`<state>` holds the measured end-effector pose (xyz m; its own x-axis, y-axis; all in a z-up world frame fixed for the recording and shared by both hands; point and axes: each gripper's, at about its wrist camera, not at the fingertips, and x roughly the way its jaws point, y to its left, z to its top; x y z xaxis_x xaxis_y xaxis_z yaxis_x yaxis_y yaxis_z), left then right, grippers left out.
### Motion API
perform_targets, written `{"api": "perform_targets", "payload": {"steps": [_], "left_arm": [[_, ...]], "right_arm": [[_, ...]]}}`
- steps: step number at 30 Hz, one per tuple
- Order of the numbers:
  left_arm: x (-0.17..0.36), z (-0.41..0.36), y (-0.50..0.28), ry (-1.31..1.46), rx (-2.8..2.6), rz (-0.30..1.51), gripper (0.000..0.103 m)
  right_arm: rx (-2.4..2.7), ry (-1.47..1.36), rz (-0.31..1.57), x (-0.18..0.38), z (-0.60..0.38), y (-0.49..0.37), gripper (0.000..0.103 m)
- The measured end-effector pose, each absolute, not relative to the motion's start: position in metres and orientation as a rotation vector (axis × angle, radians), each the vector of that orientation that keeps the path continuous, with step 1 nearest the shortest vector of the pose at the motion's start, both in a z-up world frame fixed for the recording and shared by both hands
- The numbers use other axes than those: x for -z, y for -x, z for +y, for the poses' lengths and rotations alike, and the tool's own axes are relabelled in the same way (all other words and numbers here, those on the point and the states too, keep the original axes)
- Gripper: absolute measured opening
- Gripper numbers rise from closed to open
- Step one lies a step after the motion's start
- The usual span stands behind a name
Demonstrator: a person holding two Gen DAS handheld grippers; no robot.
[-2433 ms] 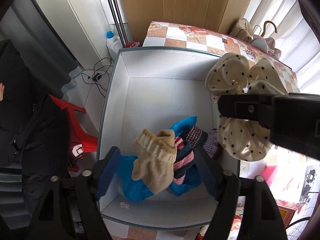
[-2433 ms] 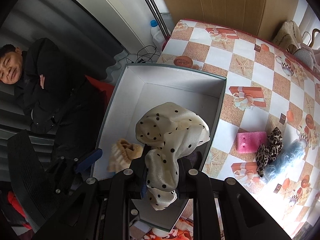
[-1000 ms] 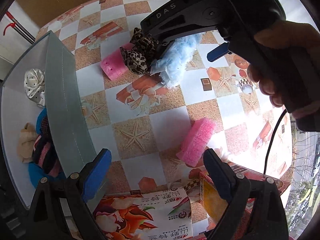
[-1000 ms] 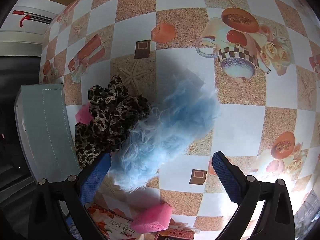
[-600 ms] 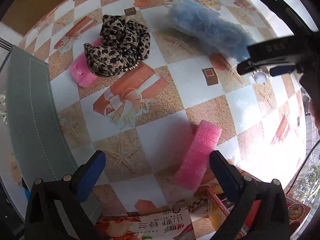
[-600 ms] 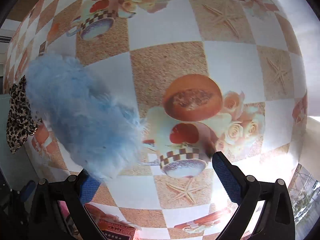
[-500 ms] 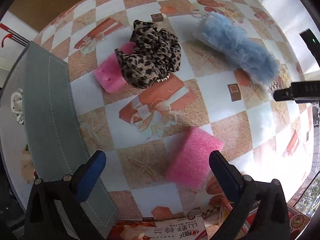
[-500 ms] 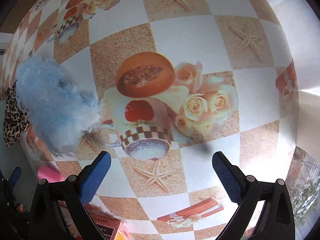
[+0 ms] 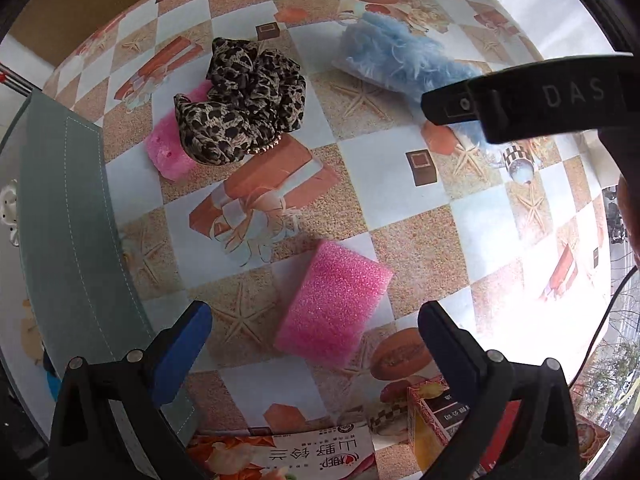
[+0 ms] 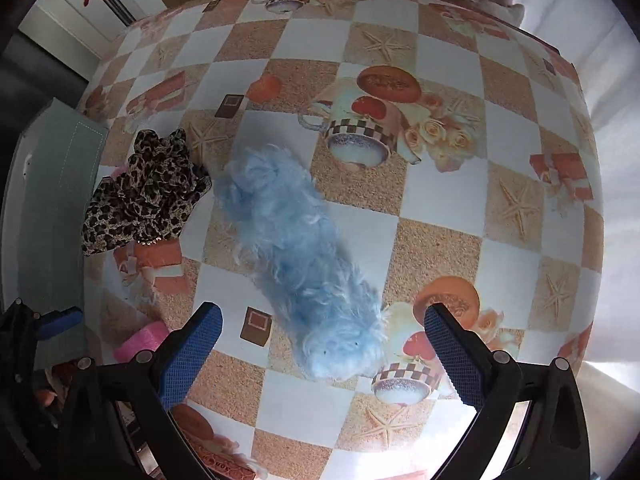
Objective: Organize soft objects
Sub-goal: 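Reach to the table and grasp the pink sponge with the left gripper while the right grasps the blue duster, then carry the pink sponge with the left gripper while the right carries the blue duster over the box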
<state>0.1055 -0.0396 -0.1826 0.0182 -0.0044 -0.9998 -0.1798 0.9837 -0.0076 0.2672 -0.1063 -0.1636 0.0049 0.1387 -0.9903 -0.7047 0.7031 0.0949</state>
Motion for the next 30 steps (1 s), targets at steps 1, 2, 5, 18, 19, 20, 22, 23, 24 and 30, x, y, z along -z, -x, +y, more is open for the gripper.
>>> {"api": "perform_targets", "payload": {"steps": [1, 2, 5, 18, 19, 20, 22, 23, 24, 30], "left_arm": [[0.189, -0.041, -0.107, 0.136, -0.141, 1.560, 0.103], [0.194, -0.043, -0.106, 0.123, -0.150, 1.572, 0.103], [0.209, -0.046, -0.108, 0.109, -0.150, 1.595, 0.103], [0.236, -0.053, -0.107, 0.166, -0.145, 1.661, 0.103], [0.237, -0.053, -0.108, 0.166, -0.148, 1.670, 0.103], [0.237, -0.053, -0.111, 0.165, -0.151, 1.679, 0.103], [0.235, -0.056, -0.114, 0.166, -0.141, 1.683, 0.095], [0.233, -0.059, -0.114, 0.158, -0.132, 1.680, 0.092], [0.230, -0.057, -0.122, 0.148, -0.121, 1.674, 0.084], [0.211, -0.054, -0.130, 0.149, -0.100, 1.652, 0.055]], "right_arm": [[-0.710, 0.521, 1.430, 0.171, -0.101, -0.268, 0.102], [-0.713, 0.534, 1.442, 0.178, -0.096, -0.267, 0.102], [-0.710, 0.587, 1.459, 0.195, -0.090, -0.265, 0.102], [-0.681, 0.621, 1.463, 0.209, -0.078, -0.262, 0.103], [-0.678, 0.617, 1.468, 0.210, -0.074, -0.261, 0.103], [-0.679, 0.614, 1.465, 0.210, -0.074, -0.261, 0.103], [-0.696, 0.620, 1.430, 0.204, -0.074, -0.258, 0.089], [-0.709, 0.621, 1.409, 0.199, -0.072, -0.257, 0.082], [-0.722, 0.619, 1.392, 0.194, -0.072, -0.256, 0.063], [-0.728, 0.462, 1.443, 0.169, -0.086, -0.268, 0.024]]}}
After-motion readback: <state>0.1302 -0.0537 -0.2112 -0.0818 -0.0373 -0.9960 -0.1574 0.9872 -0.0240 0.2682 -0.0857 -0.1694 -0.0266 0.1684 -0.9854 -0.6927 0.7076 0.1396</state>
